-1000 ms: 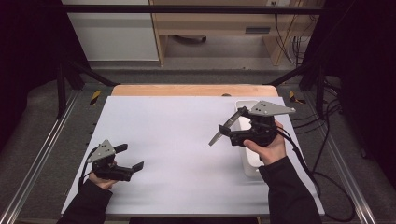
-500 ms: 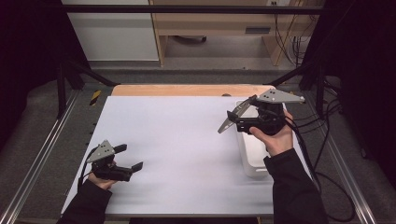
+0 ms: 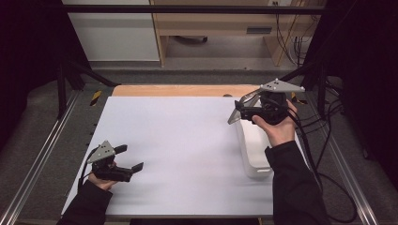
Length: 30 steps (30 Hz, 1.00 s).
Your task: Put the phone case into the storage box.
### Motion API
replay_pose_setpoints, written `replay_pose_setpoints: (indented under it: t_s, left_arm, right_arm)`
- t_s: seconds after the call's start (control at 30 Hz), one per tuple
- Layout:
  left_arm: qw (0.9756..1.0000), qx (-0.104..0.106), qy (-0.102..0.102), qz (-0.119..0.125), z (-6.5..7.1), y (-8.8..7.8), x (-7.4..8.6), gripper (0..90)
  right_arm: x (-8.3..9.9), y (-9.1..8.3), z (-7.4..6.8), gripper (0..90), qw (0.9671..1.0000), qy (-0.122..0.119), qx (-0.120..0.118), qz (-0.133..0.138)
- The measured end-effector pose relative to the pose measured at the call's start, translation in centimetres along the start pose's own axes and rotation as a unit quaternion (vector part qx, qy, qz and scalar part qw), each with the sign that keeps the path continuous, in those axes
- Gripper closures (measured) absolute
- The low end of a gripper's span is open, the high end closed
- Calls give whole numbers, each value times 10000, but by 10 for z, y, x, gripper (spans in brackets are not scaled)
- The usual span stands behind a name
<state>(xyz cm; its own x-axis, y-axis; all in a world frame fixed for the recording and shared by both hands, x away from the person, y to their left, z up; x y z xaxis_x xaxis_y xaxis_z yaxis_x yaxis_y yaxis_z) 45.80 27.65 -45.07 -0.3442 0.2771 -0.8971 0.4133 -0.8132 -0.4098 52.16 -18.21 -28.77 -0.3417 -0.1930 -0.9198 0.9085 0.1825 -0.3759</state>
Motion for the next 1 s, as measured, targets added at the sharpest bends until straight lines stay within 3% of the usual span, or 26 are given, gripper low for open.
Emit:
replay_pose_setpoints:
  t_s: [0.37,1.0]
  left_arm:
    - [10000,18,15,-52,-1,1,1,0]
    - [9999,32,46,-100,-2,3,2,1]
  right_arm:
    - [-9,20,18,120,9990,163,386,-143]
    - [-8,63,30,120,9944,274,912,-466]
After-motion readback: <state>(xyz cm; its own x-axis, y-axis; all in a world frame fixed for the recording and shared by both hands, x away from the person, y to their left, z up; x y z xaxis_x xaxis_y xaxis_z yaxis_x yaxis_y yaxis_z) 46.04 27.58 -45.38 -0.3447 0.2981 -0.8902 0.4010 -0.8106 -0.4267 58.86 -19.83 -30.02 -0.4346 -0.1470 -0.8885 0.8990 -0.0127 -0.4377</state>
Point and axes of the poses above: each handheld gripper's, and its own axes: y roughly forward along the jaws, x roughly out of its underside, z roughly to its right, the point moved 2 cm from there along y, roughly forward along the jaws, and after that the axes turned 14 degrees about x, right-handed, at the moved point
